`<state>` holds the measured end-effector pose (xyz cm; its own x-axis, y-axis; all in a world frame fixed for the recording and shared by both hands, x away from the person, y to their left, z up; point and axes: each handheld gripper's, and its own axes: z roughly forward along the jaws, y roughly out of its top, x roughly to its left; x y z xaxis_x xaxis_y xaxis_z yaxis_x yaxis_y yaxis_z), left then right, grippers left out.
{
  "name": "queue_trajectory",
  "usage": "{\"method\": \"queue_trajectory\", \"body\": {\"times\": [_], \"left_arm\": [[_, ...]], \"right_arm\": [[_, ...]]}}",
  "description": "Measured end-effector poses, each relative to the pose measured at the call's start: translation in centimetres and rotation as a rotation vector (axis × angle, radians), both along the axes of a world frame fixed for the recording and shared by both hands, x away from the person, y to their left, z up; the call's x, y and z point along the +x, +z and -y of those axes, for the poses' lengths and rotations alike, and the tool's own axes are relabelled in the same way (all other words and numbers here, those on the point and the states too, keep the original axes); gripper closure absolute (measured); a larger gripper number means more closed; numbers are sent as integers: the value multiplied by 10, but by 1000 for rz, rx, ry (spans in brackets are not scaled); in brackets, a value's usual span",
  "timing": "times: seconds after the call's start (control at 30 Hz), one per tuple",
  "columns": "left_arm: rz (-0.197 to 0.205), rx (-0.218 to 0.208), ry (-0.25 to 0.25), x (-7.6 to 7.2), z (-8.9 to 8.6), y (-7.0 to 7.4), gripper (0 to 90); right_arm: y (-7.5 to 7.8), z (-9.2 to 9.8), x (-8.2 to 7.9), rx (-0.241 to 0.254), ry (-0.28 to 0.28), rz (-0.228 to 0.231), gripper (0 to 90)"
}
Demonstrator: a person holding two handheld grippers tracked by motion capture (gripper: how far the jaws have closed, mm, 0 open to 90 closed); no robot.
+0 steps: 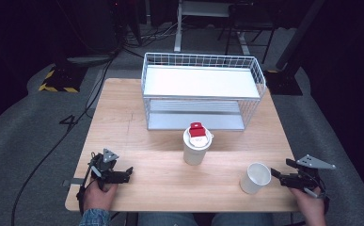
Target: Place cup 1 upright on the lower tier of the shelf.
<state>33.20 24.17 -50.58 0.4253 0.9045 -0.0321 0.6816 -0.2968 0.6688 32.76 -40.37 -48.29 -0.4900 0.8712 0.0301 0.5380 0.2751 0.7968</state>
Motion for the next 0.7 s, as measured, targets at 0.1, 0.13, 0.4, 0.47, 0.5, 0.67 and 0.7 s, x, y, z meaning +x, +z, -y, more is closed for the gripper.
{"method": "queue_trajectory", "body": {"times": [0.1, 0.13, 0.4, 0.47, 0.5, 0.67, 0.7], "left_arm": [[1, -1, -2, 1, 0, 0, 27], [1, -1, -1, 1, 0, 0, 27], [3, 4, 2, 1, 0, 0, 27], [2, 3, 5, 1, 0, 0, 27], [3, 3, 6, 1, 0, 0, 27], [2, 3, 5, 1, 0, 0, 27], [2, 3, 5, 1, 0, 0, 27]], "right_arm": [[6, 1, -12, 3, 7, 13, 167], [8, 1, -15, 5, 15, 20, 167], [23, -3, -40, 36, 61, 24, 168], [26, -5, -43, 40, 76, 20, 169], [28, -7, -45, 31, 104, 13, 169], [36, -22, -58, 31, 188, 12, 169], [36, -22, -58, 31, 188, 12, 169]]}}
